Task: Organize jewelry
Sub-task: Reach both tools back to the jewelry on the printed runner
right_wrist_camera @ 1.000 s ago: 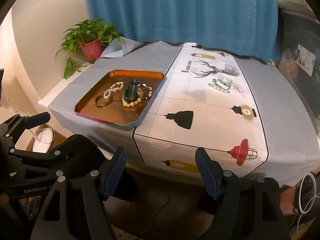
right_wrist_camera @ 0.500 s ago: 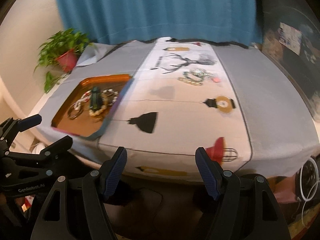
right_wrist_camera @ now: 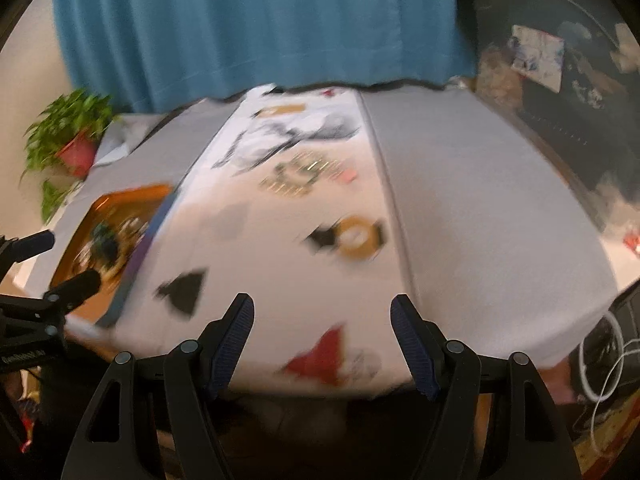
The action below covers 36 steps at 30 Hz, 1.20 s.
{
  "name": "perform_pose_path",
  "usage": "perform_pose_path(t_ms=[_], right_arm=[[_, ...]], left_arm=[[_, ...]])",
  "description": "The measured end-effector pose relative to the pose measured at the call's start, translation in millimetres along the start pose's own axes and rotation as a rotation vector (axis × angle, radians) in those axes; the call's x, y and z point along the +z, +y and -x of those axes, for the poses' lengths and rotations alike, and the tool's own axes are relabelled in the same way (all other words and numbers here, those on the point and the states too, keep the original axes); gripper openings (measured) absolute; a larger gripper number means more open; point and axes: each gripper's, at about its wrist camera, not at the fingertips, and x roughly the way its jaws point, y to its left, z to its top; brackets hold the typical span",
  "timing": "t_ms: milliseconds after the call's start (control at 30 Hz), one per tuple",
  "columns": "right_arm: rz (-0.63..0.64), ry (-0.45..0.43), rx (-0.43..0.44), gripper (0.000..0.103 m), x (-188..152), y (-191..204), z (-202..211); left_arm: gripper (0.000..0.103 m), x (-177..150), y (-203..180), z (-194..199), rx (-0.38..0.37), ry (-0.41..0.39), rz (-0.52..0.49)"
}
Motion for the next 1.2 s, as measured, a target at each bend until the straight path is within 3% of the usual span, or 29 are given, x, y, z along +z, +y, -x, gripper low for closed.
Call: perform_pose_path(t_ms=[300,500,633,700,867,1000,1200], right_arm=[[-0.021,-0.02,-0.042,0.074,82.2,-59.6,-92.0],[0.084,0.028,0.006,0.074,113.1,-48.0,-158.5],[0.162,0.043,0.044,0.074,119.8,-32.2,-185.6],[0.193,0.029,0.019,0.074,121.5,-28.3,-196.1],[0.202,0.03,0.038,0.078,125.7,-30.5,-201.5],[0.282,0.058,0.029,0.078,118.0,-24.7,-199.6],[0.311,0.066,0.06,0.078,124.2,-14.9,-205.7]], left_arm=[[0.094,88.2,-13.9,-105.2,-0.107,0.075,0.113],[0.094,114.0,-34.2,-167.6,-0.172,0.149,0.147],[0.093,119.9,-42.9,-198.8,-0.155,0.201,0.135],[0.094,117.6,-40.4,-213.6,-0.158,0.253,0.154],[0.096,101.9,-40.4,-203.2,-0.182,0.234,0.092],[0.1,91.1,-43.2,-195.9,-0.207,0.244,0.051],[0.094,89.4,-50.0,-192.3,-0.226,0.259,0.027]])
